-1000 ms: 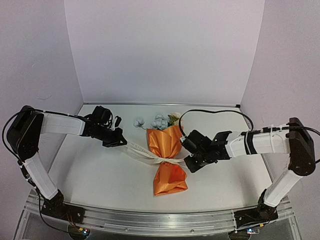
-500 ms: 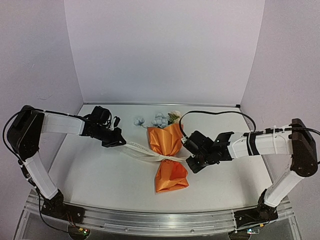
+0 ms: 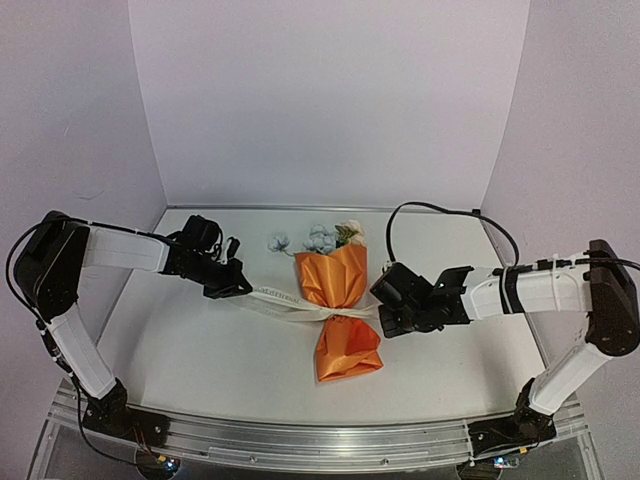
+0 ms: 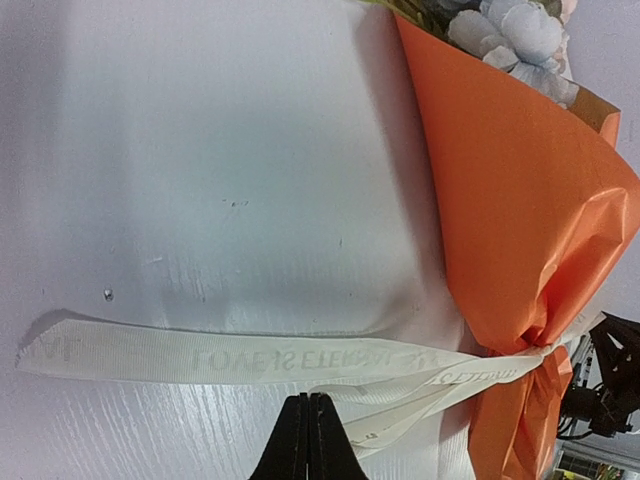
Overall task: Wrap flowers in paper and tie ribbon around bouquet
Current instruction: Tie the half-tied ribbon around the folded bouquet.
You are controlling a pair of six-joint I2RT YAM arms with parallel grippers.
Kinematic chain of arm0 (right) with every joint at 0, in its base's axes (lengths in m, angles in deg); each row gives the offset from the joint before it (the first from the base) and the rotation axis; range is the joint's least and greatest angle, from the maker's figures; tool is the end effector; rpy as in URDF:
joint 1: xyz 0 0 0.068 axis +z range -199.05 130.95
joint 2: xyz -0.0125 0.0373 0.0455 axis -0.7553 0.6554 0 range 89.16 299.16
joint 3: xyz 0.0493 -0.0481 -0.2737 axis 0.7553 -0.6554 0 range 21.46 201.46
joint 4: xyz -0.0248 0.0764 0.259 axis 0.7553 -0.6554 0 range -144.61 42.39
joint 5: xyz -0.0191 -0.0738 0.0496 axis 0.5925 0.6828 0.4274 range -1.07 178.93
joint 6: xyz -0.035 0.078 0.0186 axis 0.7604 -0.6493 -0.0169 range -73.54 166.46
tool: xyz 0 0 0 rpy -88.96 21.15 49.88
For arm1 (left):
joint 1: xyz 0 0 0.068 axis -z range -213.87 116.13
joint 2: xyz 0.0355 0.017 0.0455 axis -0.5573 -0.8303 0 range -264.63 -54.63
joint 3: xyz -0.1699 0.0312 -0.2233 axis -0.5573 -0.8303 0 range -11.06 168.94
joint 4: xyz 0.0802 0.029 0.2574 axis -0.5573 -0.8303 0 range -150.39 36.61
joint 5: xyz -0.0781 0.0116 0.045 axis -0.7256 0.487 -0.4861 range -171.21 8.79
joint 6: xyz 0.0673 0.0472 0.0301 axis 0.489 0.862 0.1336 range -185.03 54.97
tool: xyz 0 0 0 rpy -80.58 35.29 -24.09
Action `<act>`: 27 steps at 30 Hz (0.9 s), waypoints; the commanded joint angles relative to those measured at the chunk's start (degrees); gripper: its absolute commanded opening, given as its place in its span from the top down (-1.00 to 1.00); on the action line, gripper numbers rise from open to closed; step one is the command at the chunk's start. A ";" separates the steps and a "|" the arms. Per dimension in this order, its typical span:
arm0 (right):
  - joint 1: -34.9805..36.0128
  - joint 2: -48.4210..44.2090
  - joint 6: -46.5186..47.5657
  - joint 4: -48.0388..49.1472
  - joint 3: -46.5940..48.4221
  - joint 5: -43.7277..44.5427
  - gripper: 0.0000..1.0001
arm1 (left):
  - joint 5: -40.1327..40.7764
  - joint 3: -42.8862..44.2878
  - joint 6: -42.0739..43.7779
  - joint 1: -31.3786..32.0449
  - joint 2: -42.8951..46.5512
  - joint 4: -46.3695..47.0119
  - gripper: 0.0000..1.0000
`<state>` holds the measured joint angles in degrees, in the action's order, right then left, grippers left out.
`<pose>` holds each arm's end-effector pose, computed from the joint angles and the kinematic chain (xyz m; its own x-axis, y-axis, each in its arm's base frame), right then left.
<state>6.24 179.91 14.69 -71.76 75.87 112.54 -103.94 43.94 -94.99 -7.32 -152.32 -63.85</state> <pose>0.2170 0.2587 0.1579 -0.7588 -0.2482 -0.6022 -0.2839 0.9581 -0.0371 0.3196 -0.1933 0.1393 -0.9295 -0.0504 -0.3653 0.1794 0.8036 -0.5674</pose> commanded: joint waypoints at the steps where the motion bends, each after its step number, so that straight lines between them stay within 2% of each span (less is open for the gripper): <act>1: -0.26 -3.86 -11.66 -2.56 -2.19 8.84 1.00 | 2.52 -0.85 -0.79 -1.33 0.20 1.12 1.00; 6: -0.21 -5.85 -20.84 1.73 -6.11 8.20 1.00 | 2.43 -1.23 -1.22 -1.34 0.21 1.57 1.00; 11: 0.38 -4.74 -14.28 8.04 -6.65 -5.17 0.97 | 1.70 -0.97 -0.67 -1.41 0.33 1.80 1.00; 14: 0.53 -2.98 -8.83 13.27 -8.62 -11.88 0.56 | 0.34 -0.54 0.64 -1.39 0.38 2.01 1.00; 17: 0.17 -1.68 -3.61 12.95 -8.29 -15.30 0.24 | -1.52 0.14 1.81 -1.34 0.06 2.08 1.00; 27: -7.83 -2.66 9.81 7.53 -4.63 -29.62 0.12 | -2.86 1.75 3.68 -1.32 -0.24 0.71 1.00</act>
<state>1.38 178.63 16.35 -61.56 67.95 90.24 -105.71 43.26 -93.01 -8.52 -152.32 -62.97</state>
